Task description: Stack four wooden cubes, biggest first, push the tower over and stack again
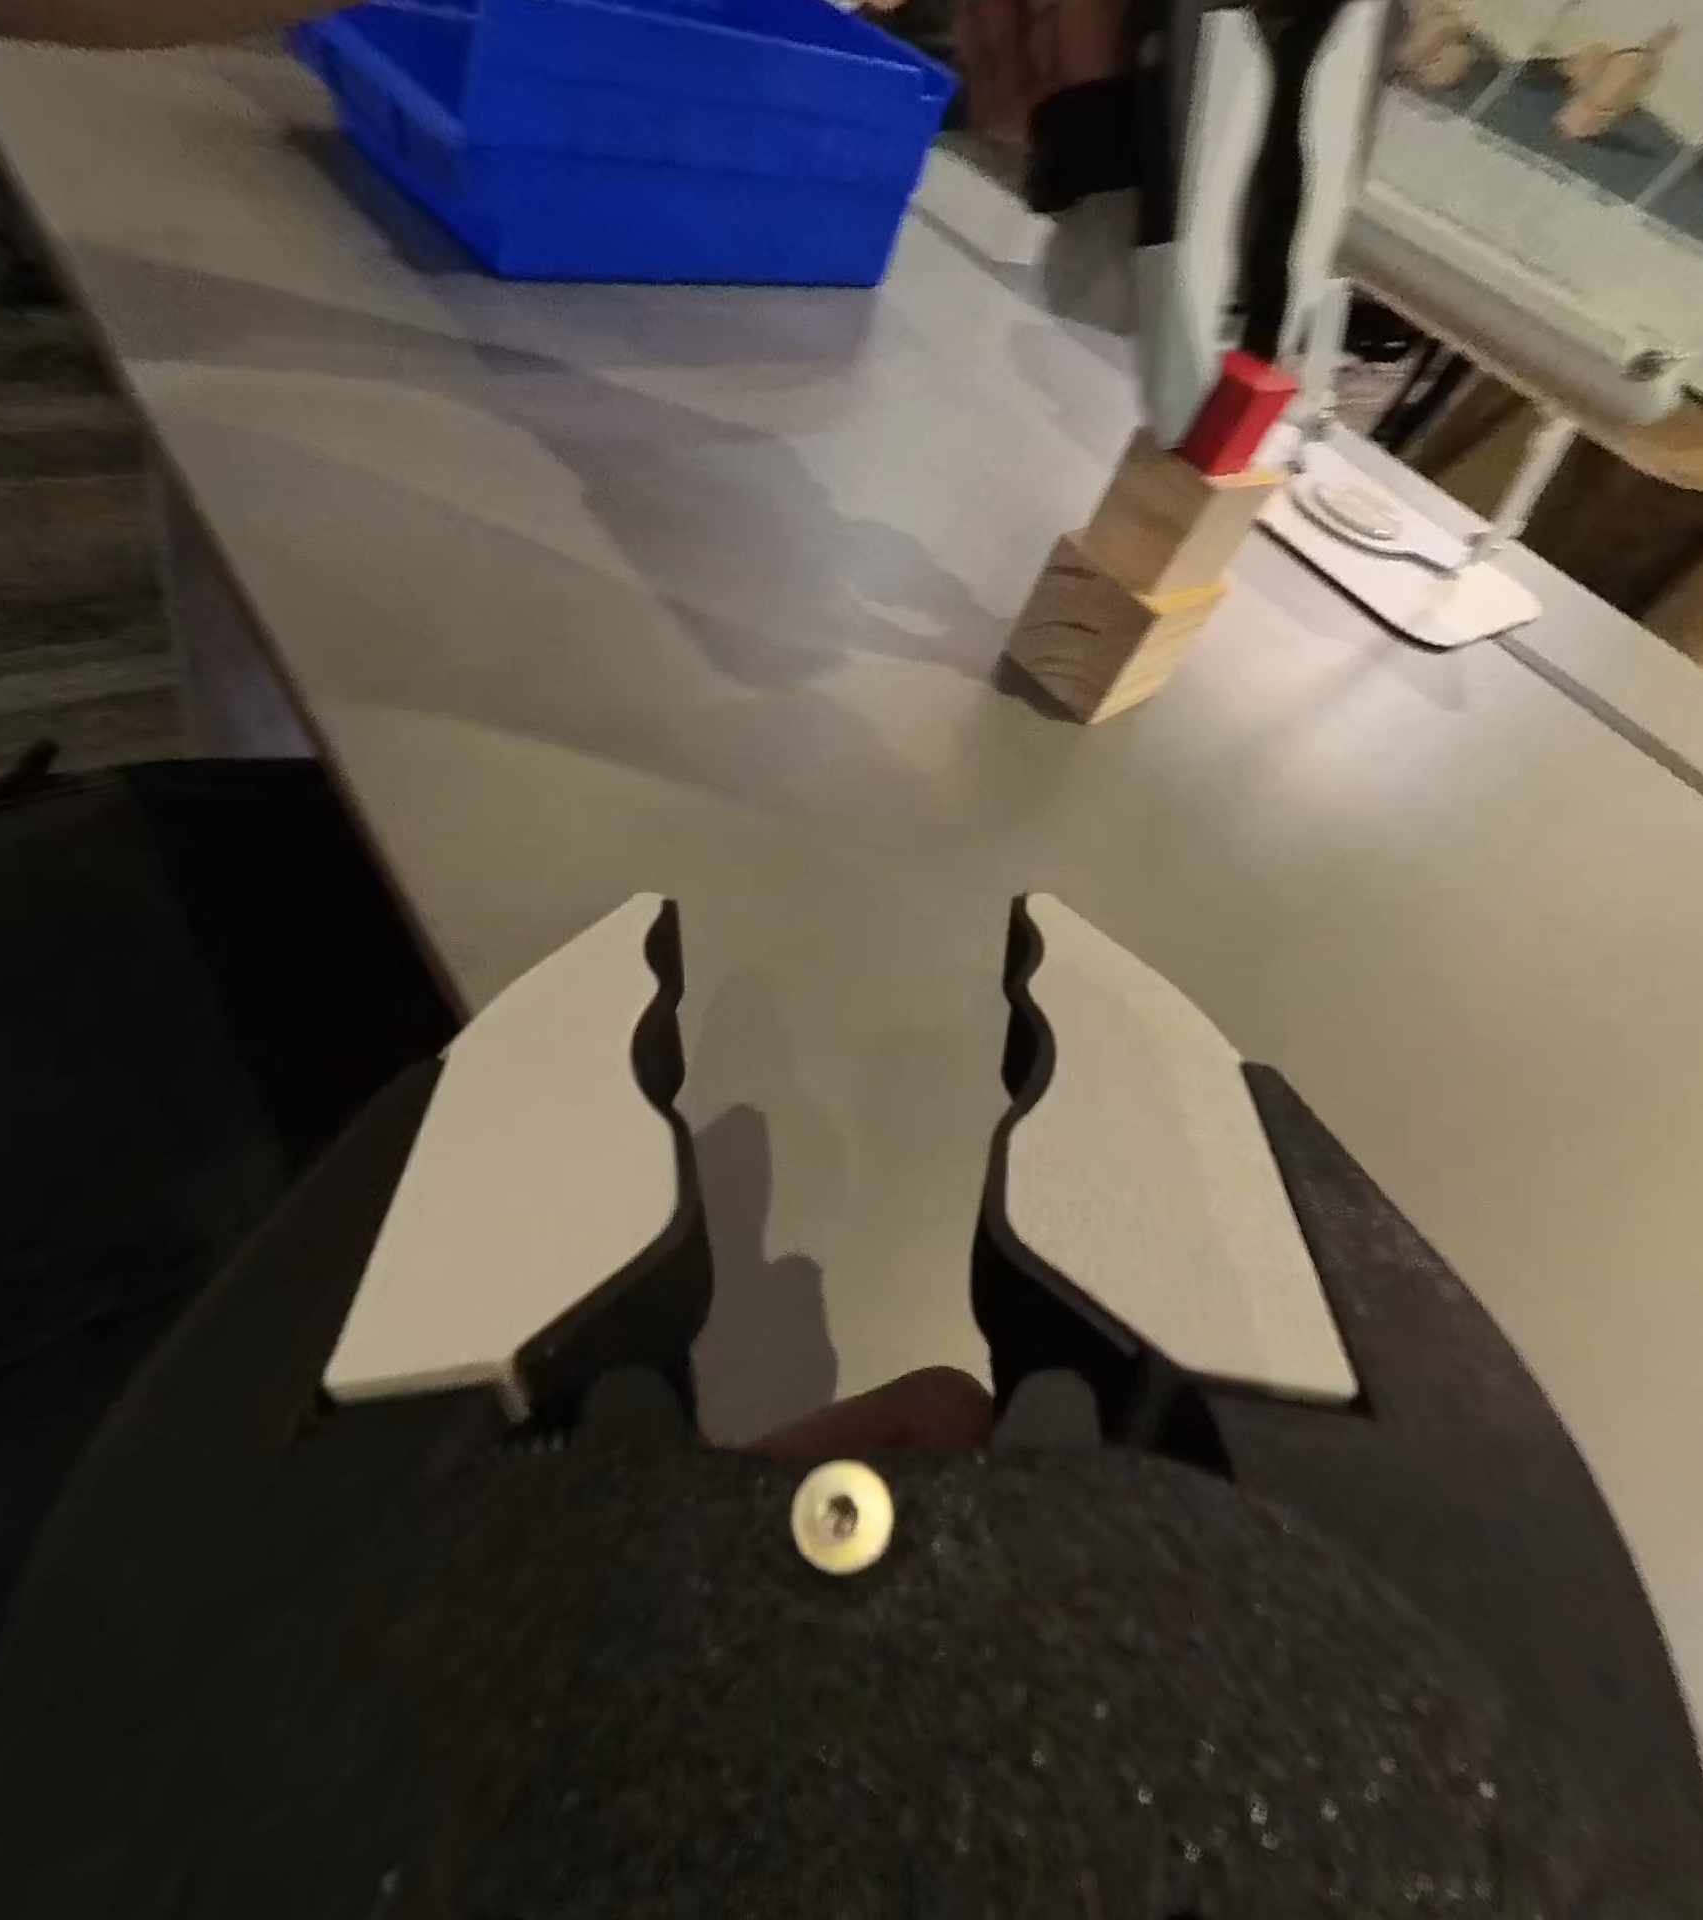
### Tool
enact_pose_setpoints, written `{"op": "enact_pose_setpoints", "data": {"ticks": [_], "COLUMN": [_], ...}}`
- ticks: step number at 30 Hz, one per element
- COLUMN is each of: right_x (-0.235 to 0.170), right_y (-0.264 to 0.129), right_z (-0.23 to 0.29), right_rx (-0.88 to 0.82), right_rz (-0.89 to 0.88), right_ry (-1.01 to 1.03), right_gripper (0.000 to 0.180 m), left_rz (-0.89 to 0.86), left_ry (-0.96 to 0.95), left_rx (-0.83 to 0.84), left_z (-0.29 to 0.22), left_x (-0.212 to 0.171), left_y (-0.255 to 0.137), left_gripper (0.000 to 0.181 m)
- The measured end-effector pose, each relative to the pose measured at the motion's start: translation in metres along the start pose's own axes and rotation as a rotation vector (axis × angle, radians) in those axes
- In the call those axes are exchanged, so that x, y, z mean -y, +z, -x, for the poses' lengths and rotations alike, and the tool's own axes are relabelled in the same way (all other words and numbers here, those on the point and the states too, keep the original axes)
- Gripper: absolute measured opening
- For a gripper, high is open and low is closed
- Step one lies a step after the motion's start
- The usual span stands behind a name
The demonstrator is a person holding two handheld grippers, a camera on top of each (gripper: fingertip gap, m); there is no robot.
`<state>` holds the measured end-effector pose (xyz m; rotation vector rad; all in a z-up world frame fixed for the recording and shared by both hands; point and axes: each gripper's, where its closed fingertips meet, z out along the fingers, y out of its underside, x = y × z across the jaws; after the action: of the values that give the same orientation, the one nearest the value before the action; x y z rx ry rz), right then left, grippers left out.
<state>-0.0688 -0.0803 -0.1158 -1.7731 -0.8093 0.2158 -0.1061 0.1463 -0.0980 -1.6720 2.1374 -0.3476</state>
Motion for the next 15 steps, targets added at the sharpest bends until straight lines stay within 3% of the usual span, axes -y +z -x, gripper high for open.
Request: {"op": "enact_pose_setpoints", "data": {"ticks": [2,5,8,11,15], "right_x": [0.002,0.004,0.004,0.004,0.003], "right_y": [-0.001,-0.005,-0.007,-0.006,-0.005], "right_z": [-0.016,-0.038,-0.05,-0.05,-0.047], "right_rx": [-0.081,-0.181,-0.238,-0.234,-0.233], "right_rz": [-0.02,-0.052,-0.075,-0.074,-0.056], "right_ry": [0.036,0.105,0.145,0.156,0.121], "right_gripper": [0.059,0.058,0.058,0.058,0.058], "left_rz": [-0.014,-0.142,-0.202,-0.184,-0.113], "left_ry": [-0.011,-0.081,-0.221,-0.342,-0.35], "left_rx": [0.03,0.081,0.205,0.181,0.152], "left_z": [0.005,0.02,0.055,0.065,0.062], "left_x": [-0.001,0.002,-0.02,-0.051,-0.081], "left_y": [-0.004,-0.021,-0.028,-0.008,0.03], "left_gripper": [0.049,0.051,0.046,0.046,0.046]}}
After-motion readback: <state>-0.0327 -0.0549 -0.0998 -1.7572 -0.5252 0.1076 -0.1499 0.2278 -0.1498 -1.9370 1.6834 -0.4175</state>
